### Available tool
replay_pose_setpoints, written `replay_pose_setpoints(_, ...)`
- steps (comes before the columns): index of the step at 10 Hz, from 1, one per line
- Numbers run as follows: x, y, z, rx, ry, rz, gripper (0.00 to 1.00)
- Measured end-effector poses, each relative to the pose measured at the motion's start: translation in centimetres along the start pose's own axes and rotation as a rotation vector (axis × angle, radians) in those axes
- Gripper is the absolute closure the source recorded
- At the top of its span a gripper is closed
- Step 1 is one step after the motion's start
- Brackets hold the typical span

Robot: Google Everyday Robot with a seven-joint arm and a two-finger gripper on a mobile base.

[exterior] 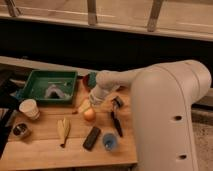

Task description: Place apple in table surface

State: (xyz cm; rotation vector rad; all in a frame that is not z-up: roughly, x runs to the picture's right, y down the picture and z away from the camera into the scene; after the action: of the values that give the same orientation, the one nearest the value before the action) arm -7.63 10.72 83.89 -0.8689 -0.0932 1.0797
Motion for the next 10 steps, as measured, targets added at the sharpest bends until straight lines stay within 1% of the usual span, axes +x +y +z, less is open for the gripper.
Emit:
replay_pose_setpoints(1,0.1,-0.1,0.8,-0.007,-0.001,0.000,0.20)
replay_pose_setpoints(2,-0.2,0.4,1.3,-0.008,0.005,-0.013,0.20)
replay_pose_setpoints(4,-0.3,0.5,2.4,0.003,0.023,-0.022,0.20)
replay_pose_setpoints(6,0.0,0.5,3.8,0.012,0.062,-0.028,0.20)
replay_pose_setpoints(7,0.0,0.7,4.3,0.017,0.075,-0.032,0.22)
replay_pose_setpoints(8,0.2,0.5,4.6,0.026,0.087,-0.033,0.30)
replay_pose_setpoints(9,0.4,0.3,4.9,0.034,0.097,-0.032,0.42)
replay_pose_setpoints(10,0.5,0.2,5.0,0.039,0.100,-0.033,0.49)
